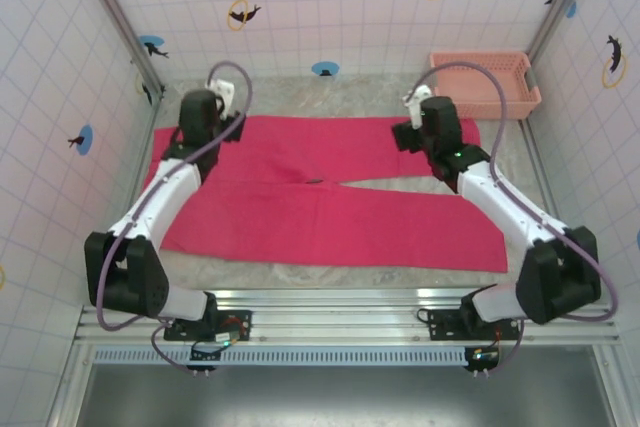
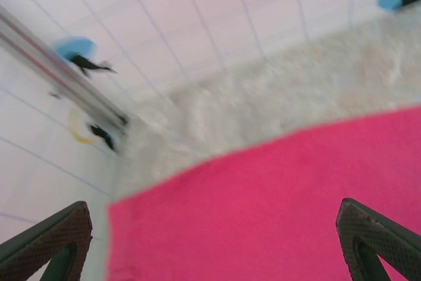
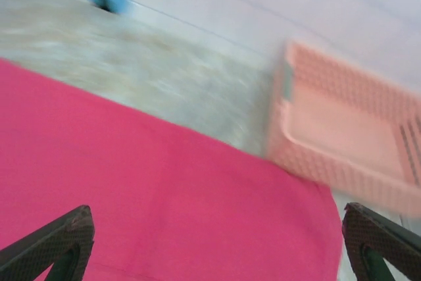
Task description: Roll up the long pants
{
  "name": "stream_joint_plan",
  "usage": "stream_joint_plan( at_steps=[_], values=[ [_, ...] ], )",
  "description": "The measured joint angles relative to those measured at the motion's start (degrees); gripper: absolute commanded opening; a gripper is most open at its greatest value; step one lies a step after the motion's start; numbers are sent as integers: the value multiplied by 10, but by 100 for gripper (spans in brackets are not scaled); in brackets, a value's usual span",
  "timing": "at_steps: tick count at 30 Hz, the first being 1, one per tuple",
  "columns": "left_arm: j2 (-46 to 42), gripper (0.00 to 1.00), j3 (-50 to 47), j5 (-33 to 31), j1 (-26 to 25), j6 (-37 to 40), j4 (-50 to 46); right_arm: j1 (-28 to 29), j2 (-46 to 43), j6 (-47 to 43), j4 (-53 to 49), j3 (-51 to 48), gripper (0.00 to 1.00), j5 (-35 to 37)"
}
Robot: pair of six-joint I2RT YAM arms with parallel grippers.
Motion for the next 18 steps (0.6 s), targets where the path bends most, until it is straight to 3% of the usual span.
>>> stream_joint_plan(
  at_steps=[4, 9, 14, 18],
  values=[
    [-6, 97, 130, -63, 0, 5, -191, 162, -35, -11, -136, 33, 96, -13],
    [-85, 97, 88, -71, 0, 4, -336, 291, 9, -11, -263, 17, 92, -10],
    [-203, 97, 54, -45, 0, 11, -376, 369, 77, -11, -324, -2, 88, 13],
    [-238, 97, 53, -21, 0, 22, -396, 400, 126, -7, -339, -2, 85, 34]
  ],
)
